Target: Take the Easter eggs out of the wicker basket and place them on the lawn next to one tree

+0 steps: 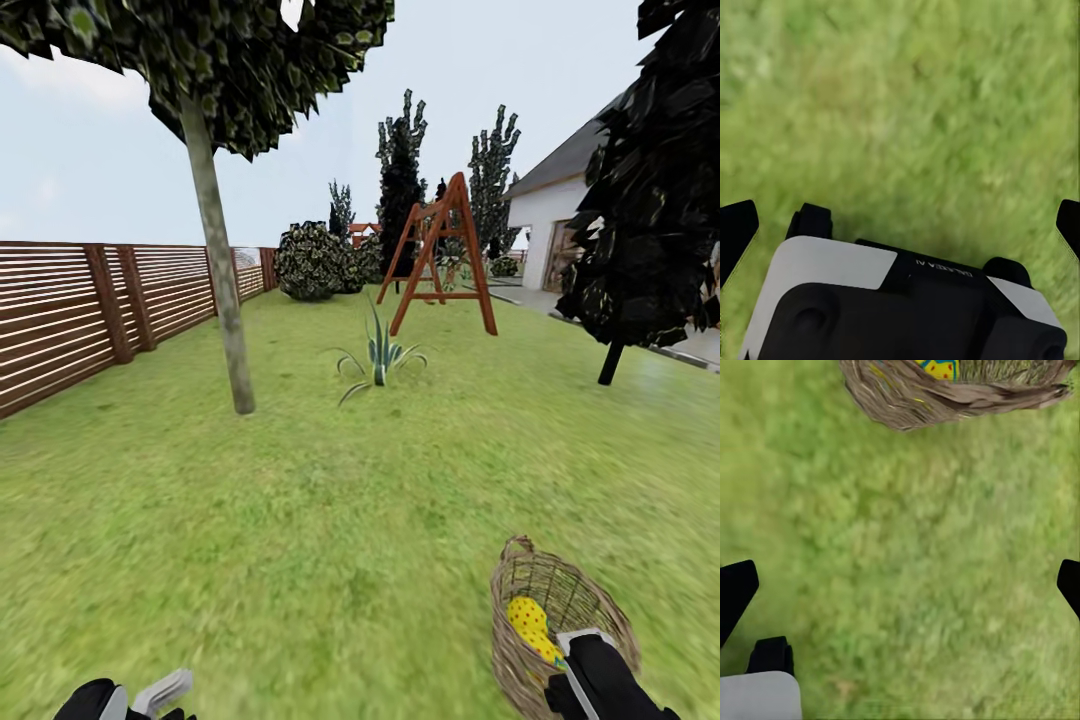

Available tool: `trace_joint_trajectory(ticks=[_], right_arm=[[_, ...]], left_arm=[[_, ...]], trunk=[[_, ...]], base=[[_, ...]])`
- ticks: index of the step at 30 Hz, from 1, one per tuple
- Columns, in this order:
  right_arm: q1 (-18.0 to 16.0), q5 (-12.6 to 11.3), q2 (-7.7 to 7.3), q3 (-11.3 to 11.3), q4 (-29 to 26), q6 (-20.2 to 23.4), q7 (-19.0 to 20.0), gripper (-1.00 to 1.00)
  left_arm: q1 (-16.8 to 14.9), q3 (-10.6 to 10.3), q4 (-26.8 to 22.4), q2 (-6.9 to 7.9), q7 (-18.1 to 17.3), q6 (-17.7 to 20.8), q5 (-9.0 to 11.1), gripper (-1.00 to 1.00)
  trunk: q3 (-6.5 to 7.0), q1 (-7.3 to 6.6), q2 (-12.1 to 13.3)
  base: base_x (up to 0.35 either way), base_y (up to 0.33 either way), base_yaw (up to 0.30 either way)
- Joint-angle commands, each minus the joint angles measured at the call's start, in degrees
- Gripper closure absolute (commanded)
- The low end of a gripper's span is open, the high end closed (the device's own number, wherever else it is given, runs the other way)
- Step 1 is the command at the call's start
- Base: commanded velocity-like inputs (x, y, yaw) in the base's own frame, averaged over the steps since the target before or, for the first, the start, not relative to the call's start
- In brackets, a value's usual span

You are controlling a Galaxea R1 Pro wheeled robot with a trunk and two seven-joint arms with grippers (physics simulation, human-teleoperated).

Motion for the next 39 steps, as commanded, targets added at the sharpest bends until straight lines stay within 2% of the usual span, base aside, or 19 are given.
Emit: trace_joint_trajectory(ticks=[1, 39], right_arm=[[0.0, 0.4, -0.01, 0.1, -0.1, 0.3, 0.2, -1.0], [0.0, 0.5, 0.16, 0.2, -0.1, 0.3, 0.1, -1.0]], left_arm=[[0.0, 0.1, 0.0, -0.03, -0.3, 0.2, -0.2, -1.0], [0.0, 0.0, 0.0, -0.11, -0.3, 0.2, -0.2, -1.0]], trunk=[[-0.07, 0.04, 0.0], [-0.07, 0.04, 0.0]], base=[[0.341, 0.124, 0.0], [0.341, -0.004, 0.0]])
